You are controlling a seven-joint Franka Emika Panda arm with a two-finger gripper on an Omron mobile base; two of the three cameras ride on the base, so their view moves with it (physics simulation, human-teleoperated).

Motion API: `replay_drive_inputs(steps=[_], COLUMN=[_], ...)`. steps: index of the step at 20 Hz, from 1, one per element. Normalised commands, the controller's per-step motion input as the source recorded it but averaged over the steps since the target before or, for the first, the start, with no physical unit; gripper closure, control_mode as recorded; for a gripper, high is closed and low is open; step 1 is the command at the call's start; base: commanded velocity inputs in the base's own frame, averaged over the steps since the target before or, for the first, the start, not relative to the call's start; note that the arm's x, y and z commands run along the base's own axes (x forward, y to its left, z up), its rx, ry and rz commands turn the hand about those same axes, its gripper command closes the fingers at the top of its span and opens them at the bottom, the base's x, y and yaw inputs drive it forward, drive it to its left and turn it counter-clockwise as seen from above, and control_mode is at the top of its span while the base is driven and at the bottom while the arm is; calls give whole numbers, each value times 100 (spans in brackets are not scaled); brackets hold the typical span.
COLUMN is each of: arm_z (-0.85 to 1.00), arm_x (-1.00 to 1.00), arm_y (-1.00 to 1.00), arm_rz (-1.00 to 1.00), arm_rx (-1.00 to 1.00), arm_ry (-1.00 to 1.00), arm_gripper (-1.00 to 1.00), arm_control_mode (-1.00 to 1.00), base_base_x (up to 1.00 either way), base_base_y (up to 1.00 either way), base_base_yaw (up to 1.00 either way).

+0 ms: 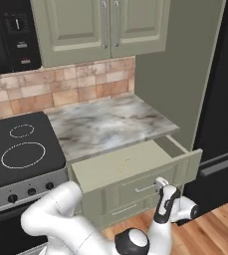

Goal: Take a straw from the drawer in front and place it inside the glass cup on the dining counter.

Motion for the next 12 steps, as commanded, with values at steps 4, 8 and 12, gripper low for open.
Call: replay_drive_inputs(steps=[4,8,12], arm_z=[-51,-52,-51], arm_x=[-73,-73,-70], arm_y=[-100,-100,-100], arm_rz=[0,0,0], arm_rx=[0,0,0], arm_ry=[0,0,0], arm_gripper=[100,100,100], arm_control_mode=[-100,-100,-100], base_base_x=[0,0,0], base_base_y=[0,0,0], base_base_yaw=[0,0,0])
